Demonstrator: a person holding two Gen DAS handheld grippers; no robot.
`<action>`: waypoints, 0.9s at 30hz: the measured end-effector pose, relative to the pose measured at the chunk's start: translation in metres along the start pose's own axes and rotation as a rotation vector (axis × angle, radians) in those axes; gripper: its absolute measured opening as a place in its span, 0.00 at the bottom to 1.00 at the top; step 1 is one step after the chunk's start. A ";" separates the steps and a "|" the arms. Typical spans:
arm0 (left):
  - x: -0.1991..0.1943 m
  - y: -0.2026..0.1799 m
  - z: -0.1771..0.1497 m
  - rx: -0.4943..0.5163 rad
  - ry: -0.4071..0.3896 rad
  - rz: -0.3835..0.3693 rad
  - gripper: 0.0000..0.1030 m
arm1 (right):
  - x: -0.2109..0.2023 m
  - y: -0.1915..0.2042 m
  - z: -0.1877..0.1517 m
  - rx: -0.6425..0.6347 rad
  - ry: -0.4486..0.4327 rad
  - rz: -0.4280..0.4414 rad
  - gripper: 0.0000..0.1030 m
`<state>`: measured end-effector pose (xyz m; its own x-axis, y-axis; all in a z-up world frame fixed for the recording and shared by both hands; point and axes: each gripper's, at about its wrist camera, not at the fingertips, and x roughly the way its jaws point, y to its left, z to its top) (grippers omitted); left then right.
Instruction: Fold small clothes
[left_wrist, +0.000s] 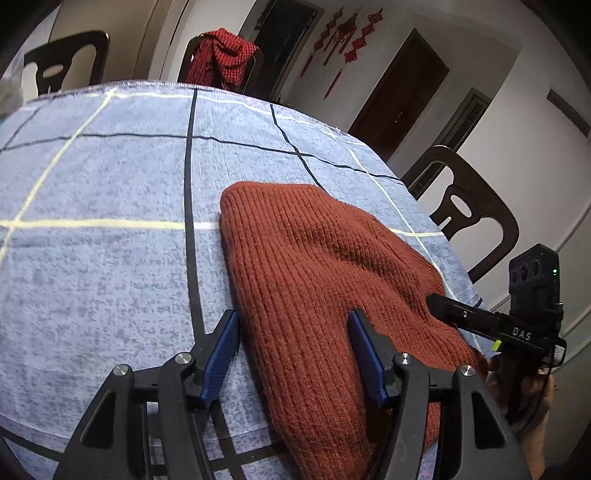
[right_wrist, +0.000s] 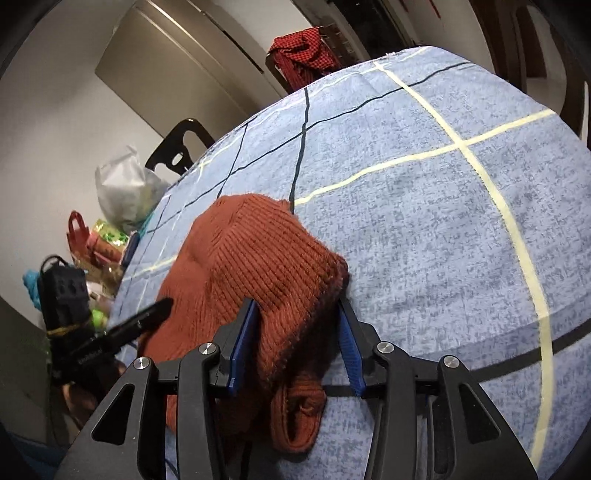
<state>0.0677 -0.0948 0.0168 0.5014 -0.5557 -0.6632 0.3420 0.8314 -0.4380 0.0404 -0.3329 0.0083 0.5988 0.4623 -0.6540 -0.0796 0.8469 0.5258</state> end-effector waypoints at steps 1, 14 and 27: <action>0.001 0.001 0.000 -0.003 0.002 -0.008 0.62 | 0.001 -0.001 0.001 -0.003 -0.003 -0.001 0.43; 0.003 -0.004 -0.001 0.009 0.016 -0.030 0.52 | 0.011 -0.002 0.000 0.050 0.085 0.149 0.28; -0.045 -0.010 0.022 0.044 -0.058 -0.092 0.36 | -0.010 0.053 0.016 -0.070 0.032 0.219 0.22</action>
<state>0.0592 -0.0785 0.0640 0.5111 -0.6299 -0.5848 0.4226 0.7766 -0.4671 0.0430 -0.2969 0.0519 0.5361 0.6442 -0.5456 -0.2608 0.7410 0.6188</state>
